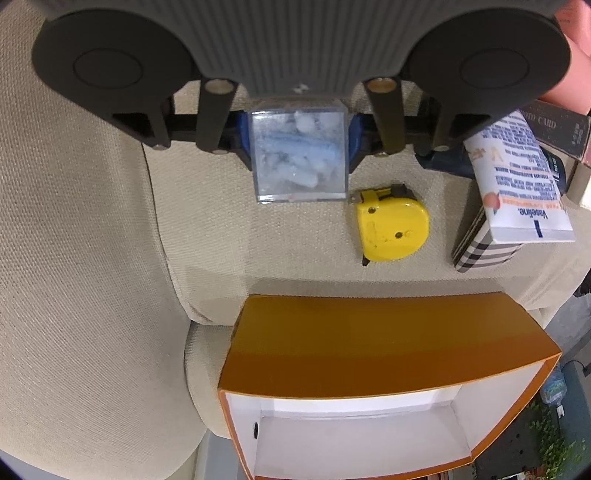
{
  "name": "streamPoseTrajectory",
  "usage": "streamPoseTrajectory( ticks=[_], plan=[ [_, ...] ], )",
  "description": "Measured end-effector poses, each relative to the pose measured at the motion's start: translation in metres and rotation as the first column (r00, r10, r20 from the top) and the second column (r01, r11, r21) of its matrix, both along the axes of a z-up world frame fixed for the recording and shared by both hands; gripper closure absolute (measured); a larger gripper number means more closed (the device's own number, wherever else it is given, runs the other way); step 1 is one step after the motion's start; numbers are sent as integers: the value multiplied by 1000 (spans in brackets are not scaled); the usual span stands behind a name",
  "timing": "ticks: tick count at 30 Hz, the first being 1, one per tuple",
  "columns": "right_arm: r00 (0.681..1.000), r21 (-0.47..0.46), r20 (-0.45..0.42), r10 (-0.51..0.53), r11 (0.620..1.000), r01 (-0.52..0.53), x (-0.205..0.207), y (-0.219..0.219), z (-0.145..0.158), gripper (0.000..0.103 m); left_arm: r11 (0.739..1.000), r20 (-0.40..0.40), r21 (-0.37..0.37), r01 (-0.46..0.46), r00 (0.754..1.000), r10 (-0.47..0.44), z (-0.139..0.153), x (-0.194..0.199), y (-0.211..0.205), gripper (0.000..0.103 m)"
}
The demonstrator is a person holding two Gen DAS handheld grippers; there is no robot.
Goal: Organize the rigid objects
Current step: 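Carry the white box and clear cube into the orange shoebox with both tools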
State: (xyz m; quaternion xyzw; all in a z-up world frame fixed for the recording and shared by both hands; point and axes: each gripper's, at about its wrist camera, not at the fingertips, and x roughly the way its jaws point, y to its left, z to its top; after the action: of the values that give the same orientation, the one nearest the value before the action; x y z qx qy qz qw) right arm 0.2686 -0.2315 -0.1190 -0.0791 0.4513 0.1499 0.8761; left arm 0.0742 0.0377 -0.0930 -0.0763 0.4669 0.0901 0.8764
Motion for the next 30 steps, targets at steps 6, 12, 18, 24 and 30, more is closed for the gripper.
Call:
streamPoseTrajectory(
  ticks=[6, 12, 18, 24, 30],
  plan=[
    [1000, 23, 2, -1, 1000, 1, -1, -2, 1, 57, 1000, 11, -11, -6, 1000, 6, 4, -1, 1, 34],
    [1000, 47, 6, 9, 999, -9, -5, -4, 6, 57, 1000, 39, -9, 6, 999, -6, 18, -5, -1, 34],
    [1000, 69, 13, 19, 997, -19, -19, -3, 17, 57, 1000, 70, 0, 9, 998, -9, 33, -6, 1, 34],
    [1000, 80, 20, 21, 997, -22, -27, -6, 27, 57, 1000, 87, 6, 21, 996, -21, 43, -9, -3, 34],
    [999, 92, 32, 19, 996, -22, -32, -11, 36, 57, 999, 106, 19, 33, 994, -35, 56, -10, -6, 34]
  ],
)
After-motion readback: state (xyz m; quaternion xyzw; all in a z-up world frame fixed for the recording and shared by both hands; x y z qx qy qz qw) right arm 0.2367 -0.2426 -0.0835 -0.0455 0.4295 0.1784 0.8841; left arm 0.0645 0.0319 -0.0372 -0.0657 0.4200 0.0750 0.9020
